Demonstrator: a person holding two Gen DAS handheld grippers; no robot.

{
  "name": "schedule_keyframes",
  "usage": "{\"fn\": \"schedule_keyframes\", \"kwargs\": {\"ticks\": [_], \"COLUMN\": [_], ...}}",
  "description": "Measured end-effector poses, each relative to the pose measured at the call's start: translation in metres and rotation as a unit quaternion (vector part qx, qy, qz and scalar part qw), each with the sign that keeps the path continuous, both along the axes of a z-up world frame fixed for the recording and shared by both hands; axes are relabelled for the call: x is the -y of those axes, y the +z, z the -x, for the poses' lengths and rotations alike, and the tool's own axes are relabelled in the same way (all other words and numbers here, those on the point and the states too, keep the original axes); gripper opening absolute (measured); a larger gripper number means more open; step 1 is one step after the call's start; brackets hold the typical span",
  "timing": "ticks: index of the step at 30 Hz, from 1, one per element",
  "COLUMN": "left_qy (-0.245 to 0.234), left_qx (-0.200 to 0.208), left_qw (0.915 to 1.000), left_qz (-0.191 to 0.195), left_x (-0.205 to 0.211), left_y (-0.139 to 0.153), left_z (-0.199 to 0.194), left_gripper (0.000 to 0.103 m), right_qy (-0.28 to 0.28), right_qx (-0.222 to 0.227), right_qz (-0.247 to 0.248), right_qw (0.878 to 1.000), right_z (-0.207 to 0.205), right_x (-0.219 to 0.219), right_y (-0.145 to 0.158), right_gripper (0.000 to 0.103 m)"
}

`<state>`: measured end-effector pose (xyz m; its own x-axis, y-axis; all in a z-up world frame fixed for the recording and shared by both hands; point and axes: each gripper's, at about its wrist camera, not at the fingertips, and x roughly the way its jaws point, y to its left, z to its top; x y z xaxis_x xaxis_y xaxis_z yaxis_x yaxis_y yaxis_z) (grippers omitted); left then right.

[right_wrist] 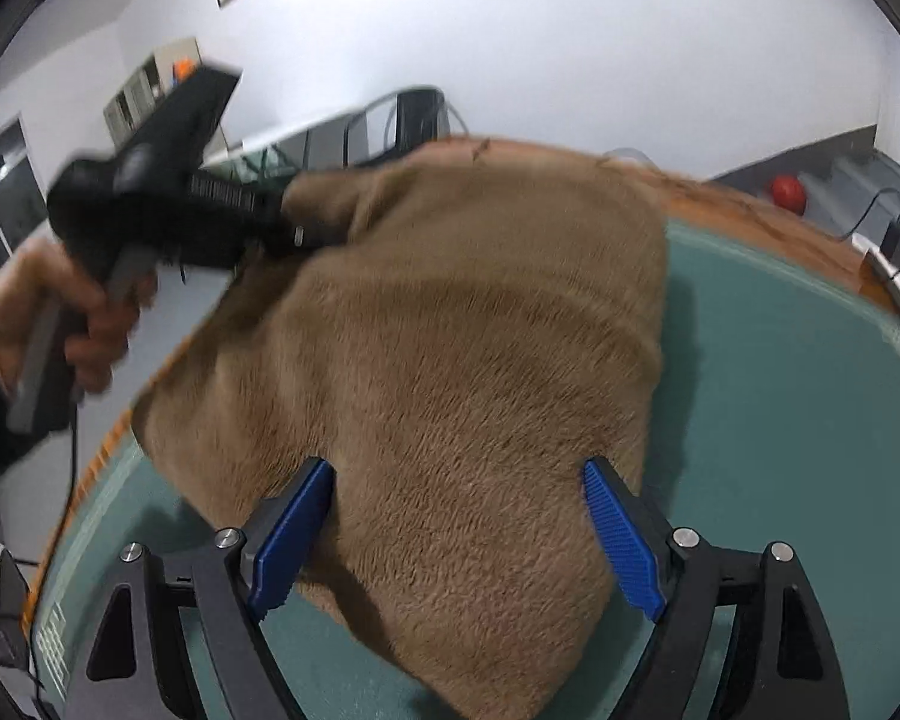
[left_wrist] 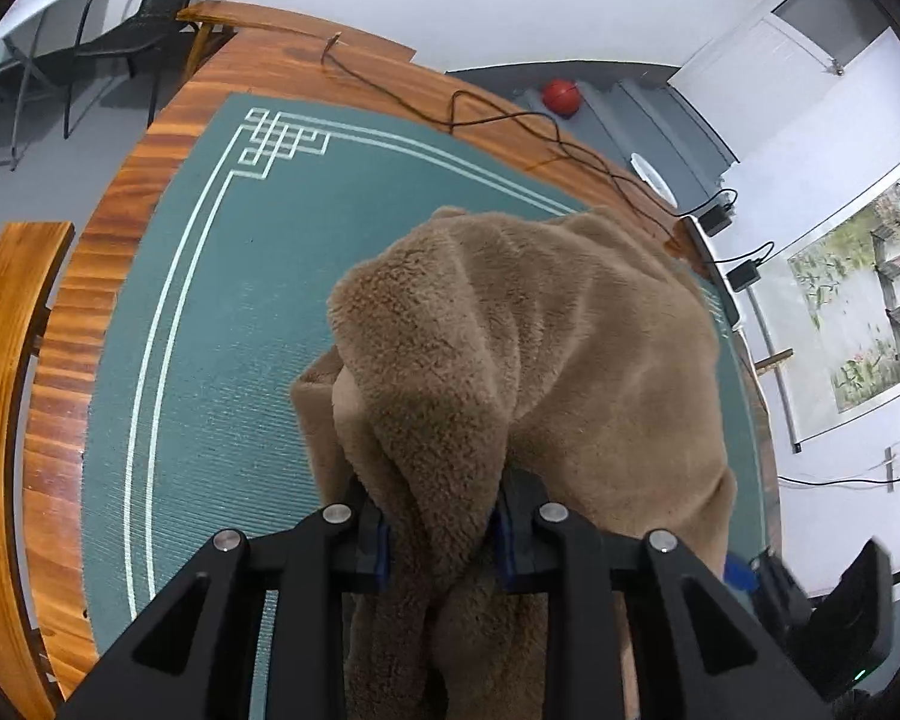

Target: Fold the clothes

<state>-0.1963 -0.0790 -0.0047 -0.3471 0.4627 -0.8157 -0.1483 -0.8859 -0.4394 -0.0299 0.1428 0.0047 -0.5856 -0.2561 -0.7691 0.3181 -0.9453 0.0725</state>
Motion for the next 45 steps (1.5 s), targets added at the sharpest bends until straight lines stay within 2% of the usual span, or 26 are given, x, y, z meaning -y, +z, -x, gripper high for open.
{"fn": "schedule_keyframes", "kwargs": {"ticks": [5, 8, 12, 15, 19, 21, 24, 27, 28, 30, 32, 34, 37, 40, 45], "left_qy": [0.015, 0.025, 0.034, 0.022, -0.006, -0.032, -0.089, -0.141, -0.155, -0.155, -0.143, -0.128, -0.119, -0.127, -0.133], "left_qx": [-0.002, -0.007, -0.019, -0.057, -0.100, -0.109, -0.105, -0.082, -0.072, -0.064, -0.072, -0.068, -0.056, -0.064, -0.070], "left_qw": [0.9996, 0.9993, 0.9987, 0.9972, 0.9941, 0.9933, 0.9904, 0.9864, 0.9852, 0.9858, 0.9867, 0.9894, 0.9913, 0.9894, 0.9879], "left_qz": [0.023, 0.028, 0.032, 0.044, 0.042, 0.020, 0.002, -0.015, -0.010, 0.013, 0.029, 0.015, 0.009, 0.029, 0.041], "left_x": [0.004, 0.008, 0.012, 0.008, -0.012, -0.029, -0.067, -0.102, -0.115, -0.128, -0.130, -0.125, -0.123, -0.127, -0.131], "left_y": [-0.013, -0.008, 0.007, 0.036, 0.071, 0.080, 0.077, 0.059, 0.047, 0.031, 0.023, 0.021, 0.014, 0.012, 0.007], "left_z": [0.002, -0.003, -0.013, -0.033, -0.060, -0.078, -0.102, -0.118, -0.123, -0.126, -0.124, -0.121, -0.118, -0.122, -0.124], "left_gripper": [0.060, 0.073, 0.074, 0.074, 0.077, 0.078, 0.079, 0.079, 0.079, 0.078, 0.078, 0.078, 0.078, 0.078, 0.078], "right_qy": [0.026, 0.029, 0.037, 0.034, -0.020, -0.051, -0.079, -0.085, -0.078, -0.055, -0.027, 0.004, 0.041, 0.067, 0.049], "right_qx": [-0.005, -0.003, 0.017, 0.015, -0.008, -0.004, 0.010, 0.033, 0.039, 0.057, 0.076, 0.080, 0.081, 0.100, 0.129], "right_qz": [-0.037, -0.022, 0.048, 0.101, 0.116, 0.123, 0.132, 0.156, 0.168, 0.203, 0.243, 0.266, 0.252, 0.237, 0.192], "right_qw": [0.999, 0.999, 0.998, 0.994, 0.993, 0.991, 0.988, 0.983, 0.982, 0.976, 0.967, 0.961, 0.963, 0.964, 0.972], "right_z": [-0.011, -0.011, -0.018, -0.021, -0.006, 0.009, 0.036, 0.058, 0.059, 0.072, 0.076, 0.080, 0.084, 0.094, 0.127], "right_x": [0.012, 0.008, -0.012, -0.039, -0.084, -0.106, -0.125, -0.136, -0.138, -0.138, -0.136, -0.129, -0.108, -0.089, -0.075], "right_y": [-0.017, -0.017, -0.003, 0.015, 0.036, 0.039, 0.036, 0.032, 0.036, 0.037, 0.038, 0.045, 0.047, 0.036, 0.006], "right_gripper": [0.103, 0.103, 0.103, 0.103, 0.103, 0.103, 0.103, 0.103, 0.103, 0.103, 0.103, 0.103, 0.098, 0.095, 0.094]}}
